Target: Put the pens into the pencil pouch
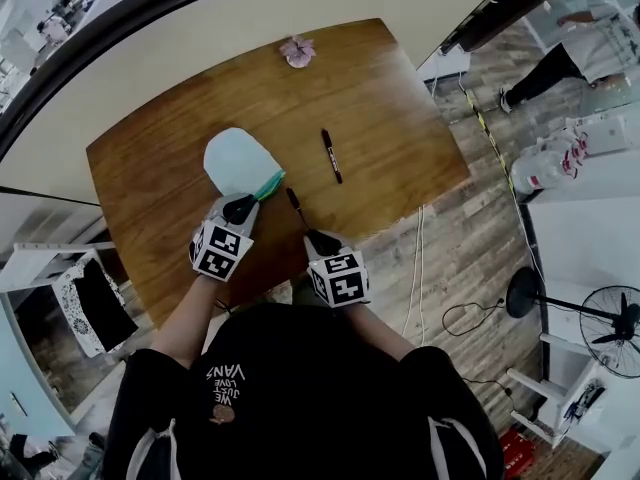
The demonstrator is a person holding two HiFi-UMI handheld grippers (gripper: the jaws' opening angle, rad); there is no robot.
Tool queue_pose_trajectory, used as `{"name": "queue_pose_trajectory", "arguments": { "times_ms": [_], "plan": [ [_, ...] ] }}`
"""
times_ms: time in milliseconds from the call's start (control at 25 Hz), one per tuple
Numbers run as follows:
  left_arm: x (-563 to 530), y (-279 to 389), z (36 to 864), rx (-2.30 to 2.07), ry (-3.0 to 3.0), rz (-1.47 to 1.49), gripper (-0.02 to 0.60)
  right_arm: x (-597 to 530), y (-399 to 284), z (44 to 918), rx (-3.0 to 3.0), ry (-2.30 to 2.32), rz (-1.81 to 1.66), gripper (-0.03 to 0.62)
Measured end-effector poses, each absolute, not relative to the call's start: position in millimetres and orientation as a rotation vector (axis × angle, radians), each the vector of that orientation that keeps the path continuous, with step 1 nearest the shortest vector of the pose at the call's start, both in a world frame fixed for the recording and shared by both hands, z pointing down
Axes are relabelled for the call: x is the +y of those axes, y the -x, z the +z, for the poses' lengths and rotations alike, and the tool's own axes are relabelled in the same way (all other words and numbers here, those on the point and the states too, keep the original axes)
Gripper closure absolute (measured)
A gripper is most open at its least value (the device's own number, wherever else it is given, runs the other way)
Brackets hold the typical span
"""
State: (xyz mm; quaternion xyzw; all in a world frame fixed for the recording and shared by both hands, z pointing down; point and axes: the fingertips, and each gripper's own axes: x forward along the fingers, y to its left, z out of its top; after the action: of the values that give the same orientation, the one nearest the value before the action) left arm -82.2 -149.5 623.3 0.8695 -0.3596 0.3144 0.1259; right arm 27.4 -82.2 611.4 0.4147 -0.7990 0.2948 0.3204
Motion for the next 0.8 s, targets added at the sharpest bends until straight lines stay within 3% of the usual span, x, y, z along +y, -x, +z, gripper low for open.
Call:
{"name": "queue_pose_trajectory", "arguments": {
  "times_ms": [800],
  "plan": [
    [-127.2,58.3,590.4,-0.967,-2.649,0.793,0.532,-108.6,5.6,587.1,-2.184,-0.957,0.716,0.526]
  ]
}}
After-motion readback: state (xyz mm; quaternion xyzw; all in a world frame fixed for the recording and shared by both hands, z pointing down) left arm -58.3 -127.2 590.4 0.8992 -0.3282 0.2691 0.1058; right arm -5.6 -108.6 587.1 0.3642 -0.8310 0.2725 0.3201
